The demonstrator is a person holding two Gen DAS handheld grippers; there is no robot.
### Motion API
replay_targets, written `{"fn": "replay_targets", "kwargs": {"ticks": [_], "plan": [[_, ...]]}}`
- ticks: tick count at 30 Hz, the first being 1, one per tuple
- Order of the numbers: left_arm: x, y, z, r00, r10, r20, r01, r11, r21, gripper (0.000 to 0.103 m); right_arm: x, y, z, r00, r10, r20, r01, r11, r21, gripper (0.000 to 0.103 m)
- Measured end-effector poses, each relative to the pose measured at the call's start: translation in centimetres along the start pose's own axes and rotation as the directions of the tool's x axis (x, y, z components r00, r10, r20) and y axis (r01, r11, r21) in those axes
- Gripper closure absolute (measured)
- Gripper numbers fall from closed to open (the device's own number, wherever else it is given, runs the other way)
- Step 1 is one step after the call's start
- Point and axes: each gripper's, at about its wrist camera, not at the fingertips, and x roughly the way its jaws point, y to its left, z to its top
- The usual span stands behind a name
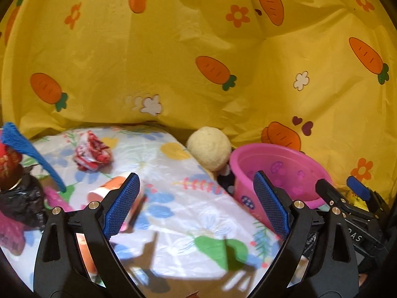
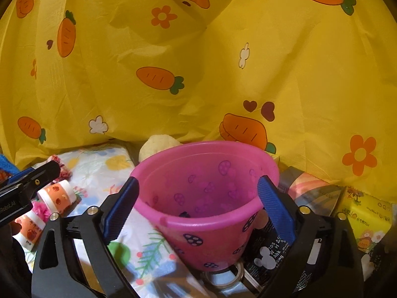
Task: Collect trash
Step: 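Move both tools back over the table toward the orange paper cups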
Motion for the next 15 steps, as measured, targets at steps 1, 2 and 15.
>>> {"fn": "replay_targets", "kwargs": {"ticks": [1,2,15], "plan": [[-0.9,0.9,-0.4,1.000,0.028,0.008,-0.028,1.000,-0.007,0.011,-0.4,0.8,-0.2,1.000,0.006,0.001,-0.005,1.000,-0.022,0.005],[-1.8,1.8,-0.8,0.999,0.051,0.014,-0.050,0.999,-0.014,0.010,-1.0,1.6,-0.5,1.000,0.010,0.003,-0.010,0.999,-0.044,0.005],[-9.1,11.0,-5.2,0.974,0.224,-0.007,-0.224,0.969,-0.105,0.010,-4.0,10.9,-3.2,0.979,0.199,-0.056,-0.205,0.963,-0.173,0.005]]}}
